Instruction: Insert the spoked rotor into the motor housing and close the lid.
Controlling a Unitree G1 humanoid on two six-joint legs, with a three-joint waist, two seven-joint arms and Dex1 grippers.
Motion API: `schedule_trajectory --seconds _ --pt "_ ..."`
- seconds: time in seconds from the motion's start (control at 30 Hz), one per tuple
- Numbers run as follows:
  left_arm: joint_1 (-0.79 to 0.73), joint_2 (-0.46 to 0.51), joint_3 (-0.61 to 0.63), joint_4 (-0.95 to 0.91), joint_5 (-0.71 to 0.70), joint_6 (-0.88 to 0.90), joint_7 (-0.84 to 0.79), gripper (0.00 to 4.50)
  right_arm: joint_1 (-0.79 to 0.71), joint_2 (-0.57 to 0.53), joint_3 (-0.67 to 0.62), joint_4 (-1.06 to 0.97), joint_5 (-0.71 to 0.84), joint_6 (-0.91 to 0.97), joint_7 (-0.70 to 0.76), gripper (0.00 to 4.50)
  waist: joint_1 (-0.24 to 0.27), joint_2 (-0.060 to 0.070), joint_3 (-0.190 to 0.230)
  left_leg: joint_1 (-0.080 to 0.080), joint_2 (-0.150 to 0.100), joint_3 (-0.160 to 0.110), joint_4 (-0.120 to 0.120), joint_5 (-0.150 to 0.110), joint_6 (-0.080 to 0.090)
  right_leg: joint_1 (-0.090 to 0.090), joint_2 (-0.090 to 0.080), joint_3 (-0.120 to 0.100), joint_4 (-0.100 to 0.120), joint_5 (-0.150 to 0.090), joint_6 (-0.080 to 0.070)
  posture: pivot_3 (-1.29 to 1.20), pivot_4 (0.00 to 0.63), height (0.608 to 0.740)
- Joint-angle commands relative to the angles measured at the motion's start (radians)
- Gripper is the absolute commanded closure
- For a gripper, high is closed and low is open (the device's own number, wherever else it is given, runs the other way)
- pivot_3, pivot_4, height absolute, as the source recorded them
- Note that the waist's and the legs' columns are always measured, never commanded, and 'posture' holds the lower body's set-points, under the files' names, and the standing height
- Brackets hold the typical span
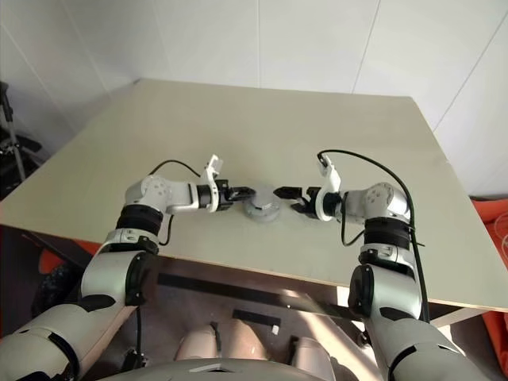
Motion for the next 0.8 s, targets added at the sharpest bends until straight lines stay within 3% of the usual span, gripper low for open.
schedule_trajectory --seconds 0.03,0.6,0.8 --pt "0.025 0.020 -0.024 0.003 0.031 0.021 0.024 4.50 0.022 0.052 -0.012 -0.006 0.044 0.052 -0.004 0.04 -0.002 0.000 0.000 0.000 0.000 0.000 0.000 0.000 0.000 0.000 0.000 0.000 0.000 0.000 0.000 0.00 0.000 0.740" --pt "0.043 0.023 -0.025 -0.034 0.030 0.035 0.036 4.50 -0.043 0.242 -0.170 0.065 0.098 -0.071 -0.113 0.04 -0.036 0.001 -0.001 0.004 0.002 0.001 -0.005 0.001 -0.001 -0.001 0.002 0.000 0.000 -0.004 0.006 0.00 0.000 0.740" --pt "0.043 0.024 -0.026 -0.036 0.032 0.034 0.040 4.50 -0.080 0.313 -0.205 0.071 0.131 -0.088 -0.135 0.04 -0.048 0.001 -0.001 0.004 0.004 0.000 -0.008 0.003 -0.005 -0.012 0.004 -0.001 0.000 -0.003 0.005 0.00 0.000 0.740"
